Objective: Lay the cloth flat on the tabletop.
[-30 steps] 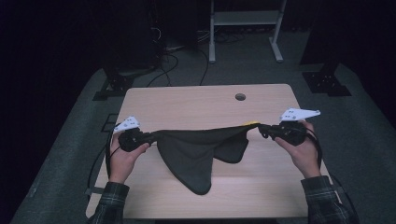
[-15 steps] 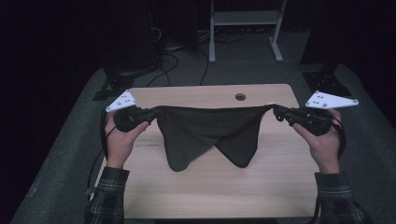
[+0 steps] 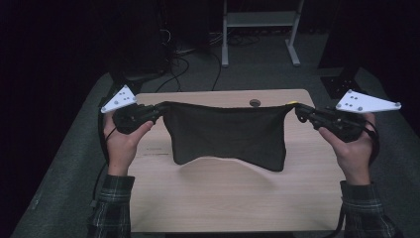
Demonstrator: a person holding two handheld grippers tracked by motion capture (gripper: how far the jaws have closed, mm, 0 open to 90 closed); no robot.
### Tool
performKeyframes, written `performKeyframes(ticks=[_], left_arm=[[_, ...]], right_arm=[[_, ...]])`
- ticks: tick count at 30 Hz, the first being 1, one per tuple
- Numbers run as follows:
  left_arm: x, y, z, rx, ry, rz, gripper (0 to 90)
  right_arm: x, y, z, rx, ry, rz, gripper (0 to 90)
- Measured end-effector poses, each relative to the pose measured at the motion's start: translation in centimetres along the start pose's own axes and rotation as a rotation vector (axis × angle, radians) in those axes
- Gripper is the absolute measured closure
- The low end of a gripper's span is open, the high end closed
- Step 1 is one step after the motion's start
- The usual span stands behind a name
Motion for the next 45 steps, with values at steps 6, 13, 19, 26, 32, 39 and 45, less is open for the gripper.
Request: performKeyframes(ticks=[6, 13, 19, 26, 32, 39, 45], left_arm=[[0.1, -1.4, 1.1, -0.002, 0.019, 0.019, 83.5], [-1.0, -4.4, 4.1, -0.041, 0.03, 0.034, 83.5], [-4.5, -5.1, 5.0, -0.067, -0.026, -0.004, 83.5], [-0.4, -6.4, 4.9, -0.047, 0.004, 0.076, 83.4], [2.9, -6.6, 4.1, -0.007, 0.032, 0.126, 83.4], [5.5, -6.0, 3.0, 0.026, 0.044, 0.169, 83.4], [7.9, -5.2, 2.1, 0.059, 0.069, 0.207, 83.3]], right_arm=[[-0.1, -0.7, -0.9, 0.013, -0.004, 0.008, 86.0], [0.1, -4.3, -4.6, 0.052, -0.05, 0.056, 86.0], [-1.7, -5.4, -6.8, 0.086, -0.043, 0.045, 86.0], [1.5, -6.4, -7.0, 0.078, -0.068, 0.11, 86.0], [4.9, -6.7, -6.5, 0.052, -0.102, 0.155, 85.9], [7.4, -6.2, -5.1, 0.011, -0.111, 0.18, 85.9], [9.2, -5.8, -3.9, -0.022, -0.118, 0.199, 85.9]])
Point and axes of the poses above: each handheld gripper's, and its own axes: y roughly backward along the jaws, x roughly out of its underside, z roughly to its left, the point moved 6 cm from there along -y, roughly forward along the jaws
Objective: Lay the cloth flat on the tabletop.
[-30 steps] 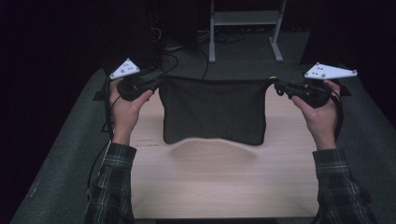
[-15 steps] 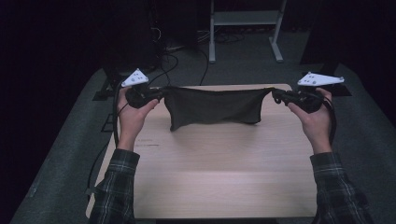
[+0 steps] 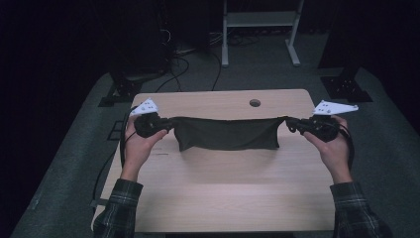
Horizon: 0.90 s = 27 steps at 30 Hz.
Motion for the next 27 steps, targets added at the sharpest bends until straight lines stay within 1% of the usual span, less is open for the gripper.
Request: performKeyframes(ticks=[2, 3, 5, 7, 9, 10, 11, 12, 13, 14, 15, 16, 20, 22, 26, 27], left_arm=[[0.8, 0.0, -0.2, 0.008, 0.008, 0.01, 83.2], [0.8, 0.0, -0.2, 0.008, 0.008, 0.01, 83.3], [1.9, 0.0, -0.5, 0.022, 0.023, 0.022, 83.2], [2.5, 0.0, -0.7, 0.028, 0.027, 0.028, 83.2], [3.7, 0.2, -1.0, 0.033, 0.028, 0.045, 83.0], [3.7, 0.2, -1.0, 0.033, 0.028, 0.045, 83.0], [4.5, 0.3, -1.1, 0.039, 0.036, 0.041, 83.0], [4.5, 0.3, -1.1, 0.039, 0.036, 0.041, 83.0], [5.0, 0.3, -1.2, 0.047, 0.046, 0.047, 83.0], [5.5, 0.3, -1.2, 0.045, 0.043, 0.065, 83.0], [6.0, 0.3, -1.5, 0.052, 0.048, 0.069, 82.9], [6.0, 0.3, -1.5, 0.052, 0.048, 0.069, 83.0], [7.3, 0.4, -2.3, 0.069, 0.046, 0.099, 82.9], [7.9, 0.5, -2.8, 0.081, 0.044, 0.116, 83.0], [9.2, 0.8, -4.1, 0.105, 0.034, 0.145, 82.8], [9.8, 0.9, -4.6, 0.114, 0.032, 0.161, 82.7]], right_arm=[[0.6, -0.1, 0.3, -0.01, 0.001, 0.009, 85.9], [0.6, -0.1, 0.3, -0.01, 0.001, 0.009, 85.9], [1.4, -0.3, 0.6, -0.026, -0.004, 0.017, 85.9], [1.9, -0.4, 0.8, -0.034, -0.009, 0.029, 85.8], [2.6, -0.4, 1.1, -0.046, -0.008, 0.045, 85.9], [2.6, -0.4, 1.1, -0.046, -0.008, 0.045, 85.9], [3.1, -0.3, 1.5, -0.058, -0.006, 0.055, 85.8], [3.1, -0.3, 1.5, -0.058, -0.006, 0.055, 85.8], [3.3, -0.2, 1.7, -0.061, -0.002, 0.06, 85.9], [3.6, -0.1, 1.9, -0.071, -0.002, 0.065, 85.8], [4.1, -0.1, 2.3, -0.085, -0.001, 0.073, 85.8], [4.1, -0.1, 2.3, -0.085, -0.001, 0.073, 85.8], [5.4, 0.0, 2.9, -0.095, 0.007, 0.108, 85.8], [6.1, 0.2, 3.2, -0.103, 0.002, 0.12, 85.8], [7.4, 0.7, 3.8, -0.12, -0.001, 0.146, 85.8], [8.0, 1.0, 4.2, -0.127, 0.004, 0.158, 85.8]])
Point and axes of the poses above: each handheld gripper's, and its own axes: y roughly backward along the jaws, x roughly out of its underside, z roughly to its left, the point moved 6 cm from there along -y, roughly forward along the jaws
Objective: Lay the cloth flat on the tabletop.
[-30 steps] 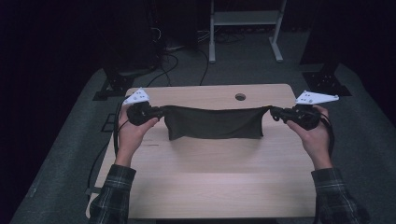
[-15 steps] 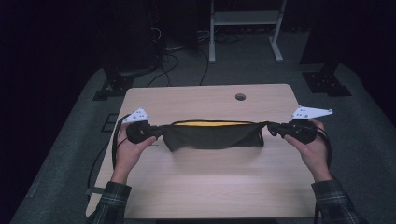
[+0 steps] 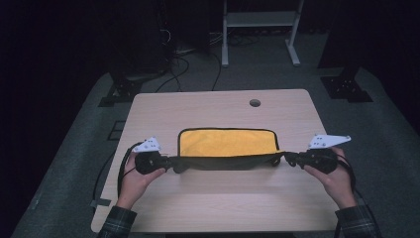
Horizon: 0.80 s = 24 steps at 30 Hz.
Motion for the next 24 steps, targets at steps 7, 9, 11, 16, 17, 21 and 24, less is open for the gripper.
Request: performKeyframes(ticks=[7, 9, 11, 16, 17, 21, 24], left_arm=[[1.5, 0.2, -1.4, 0.018, -0.014, 0.044, 82.6], [2.0, 0.3, -1.8, 0.022, -0.015, 0.056, 82.6], [2.6, 0.3, -2.4, 0.028, -0.019, 0.072, 82.3], [4.4, -0.1, -3.5, 0.048, -0.013, 0.123, 81.7], [4.9, -0.2, -3.7, 0.053, -0.014, 0.14, 81.6], [6.0, -0.6, -4.3, 0.058, -0.012, 0.174, 80.8], [6.6, -0.4, -4.6, 0.059, -0.009, 0.191, 80.4]], right_arm=[[1.7, 0.8, 1.7, -0.022, 0.018, 0.032, 85.8], [2.0, 0.9, 2.0, -0.024, 0.022, 0.038, 85.8], [2.5, 1.2, 2.6, -0.03, 0.03, 0.045, 85.8], [3.8, 1.6, 3.7, -0.044, 0.032, 0.074, 85.8], [4.2, 1.6, 3.9, -0.049, 0.029, 0.084, 85.7], [5.7, 1.5, 4.5, -0.064, 0.014, 0.128, 85.7], [7.2, 1.1, 5.1, -0.077, 0.017, 0.174, 85.7]])
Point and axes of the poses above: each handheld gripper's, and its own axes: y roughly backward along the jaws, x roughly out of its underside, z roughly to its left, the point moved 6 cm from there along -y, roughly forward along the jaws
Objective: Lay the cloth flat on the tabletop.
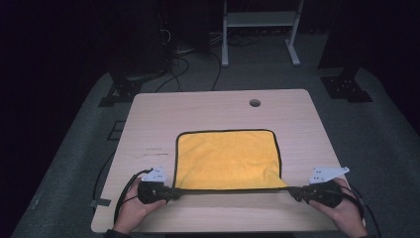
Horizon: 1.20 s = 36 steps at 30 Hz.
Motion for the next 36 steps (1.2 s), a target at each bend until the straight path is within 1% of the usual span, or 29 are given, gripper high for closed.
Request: performKeyframes(ticks=[2, 6, 7, 8, 9, 10, 12, 13, 15, 16, 17, 18, 19, 20, 21, 22, 24, 25, 26, 27, 28, 29, 30, 31, 32, 33, 34, 35, 36], left_arm=[[0.2, 0.0, -0.1, -0.001, 0.0, 0.002, 80.3], [1.0, -0.1, -0.2, -0.002, 0.008, 0.027, 78.9], [1.0, -0.1, -0.2, -0.002, 0.008, 0.027, 78.5], [1.2, -0.2, -0.2, -0.005, 0.008, 0.04, 77.8], [1.3, -0.3, -0.2, -0.006, 0.009, 0.046, 77.8], [1.4, -0.3, -0.2, -0.006, 0.01, 0.045, 76.2], [1.3, -0.2, -0.3, -0.011, 0.009, 0.044, 74.7], [1.3, 0.0, -0.2, -0.019, 0.006, 0.043, 71.1], [1.3, 0.4, -0.3, -0.022, 0.005, 0.027, 63.4], [1.2, 1.1, -0.2, -0.029, 0.018, -0.006, 56.1], [1.2, 1.1, -0.2, -0.029, 0.018, -0.006, 53.6], [1.4, 1.9, -0.2, -0.035, 0.03, -0.035, 51.9], [1.4, 1.9, -0.2, -0.035, 0.03, -0.035, 50.4], [1.5, 2.3, -0.1, -0.039, 0.04, -0.05, 50.4], [1.7, 2.7, 0.0, -0.045, 0.046, -0.062, 49.6], [2.1, 3.2, 0.5, -0.067, 0.059, -0.082, 47.4], [2.2, 3.5, 0.7, -0.076, 0.066, -0.092, 47.4], [2.3, 3.6, 1.1, -0.084, 0.074, -0.104, 47.4], [2.3, 3.7, 1.4, -0.095, 0.084, -0.109, 47.5], [2.3, 3.6, 1.9, -0.112, 0.094, -0.111, 47.2], [2.3, 3.6, 1.9, -0.112, 0.094, -0.111, 46.3], [2.2, 3.6, 2.1, -0.123, 0.099, -0.118, 46.3], [2.1, 3.4, 2.6, -0.139, 0.107, -0.126, 45.2], [2.1, 3.4, 2.6, -0.139, 0.107, -0.126, 44.1], [1.9, 3.2, 3.0, -0.154, 0.113, -0.139, 44.1], [1.7, 3.1, 3.4, -0.173, 0.12, -0.155, 41.9], [1.4, 3.0, 4.0, -0.201, 0.133, -0.169, 41.4], [1.3, 2.9, 4.2, -0.215, 0.131, -0.171, 41.4], [1.1, 2.8, 4.6, -0.223, 0.126, -0.173, 41.8]], right_arm=[[0.3, -0.1, 0.2, -0.003, 0.005, 0.011, 85.7], [1.6, -0.7, 1.0, -0.027, 0.008, 0.069, 85.4], [1.6, -0.7, 1.0, -0.027, 0.008, 0.069, 85.4], [2.2, -1.2, 1.4, -0.039, 0.013, 0.097, 85.4], [2.2, -1.2, 1.4, -0.039, 0.013, 0.097, 85.4], [2.6, -1.5, 1.6, -0.043, 0.019, 0.118, 85.0], [2.6, -1.5, 1.7, -0.042, 0.02, 0.118, 84.3], [2.5, -1.4, 1.7, -0.043, 0.021, 0.11, 80.6], [2.2, -1.0, 1.6, -0.047, 0.015, 0.074, 73.5], [1.9, -0.4, 1.5, -0.05, 0.004, 0.033, 70.4], [1.7, -0.1, 1.5, -0.056, -0.004, 0.014, 69.1], [1.7, 0.3, 1.4, -0.054, -0.007, -0.004, 67.6], [1.7, 0.3, 1.4, -0.054, -0.007, -0.004, 67.6], [1.7, 0.7, 1.3, -0.049, -0.009, -0.018, 66.4], [1.7, 1.0, 1.2, -0.037, -0.016, -0.028, 64.8], [1.8, 1.6, 0.7, -0.016, -0.019, -0.058, 61.0], [1.7, 1.7, 0.5, -0.006, -0.028, -0.065, 59.3], [1.7, 1.9, 0.0, 0.017, -0.039, -0.073, 56.4], [1.6, 1.9, -0.6, 0.049, -0.048, -0.083, 53.2], [1.4, 1.7, -1.7, 0.098, -0.072, -0.093, 49.9], [1.4, 1.7, -1.7, 0.098, -0.072, -0.093, 49.9], [1.3, 1.6, -2.2, 0.117, -0.077, -0.094, 48.3], [1.2, 1.2, -3.6, 0.166, -0.093, -0.096, 46.8], [1.2, 1.2, -3.6, 0.166, -0.093, -0.096, 46.8], [1.2, 1.0, -4.2, 0.183, -0.102, -0.093, 45.7], [1.1, 0.8, -5.0, 0.208, -0.112, -0.098, 45.1], [1.2, 0.2, -6.5, 0.249, -0.132, -0.099, 44.9], [1.2, 0.2, -6.5, 0.249, -0.132, -0.099, 44.9], [1.3, -0.1, -7.6, 0.281, -0.142, -0.092, 43.9]])
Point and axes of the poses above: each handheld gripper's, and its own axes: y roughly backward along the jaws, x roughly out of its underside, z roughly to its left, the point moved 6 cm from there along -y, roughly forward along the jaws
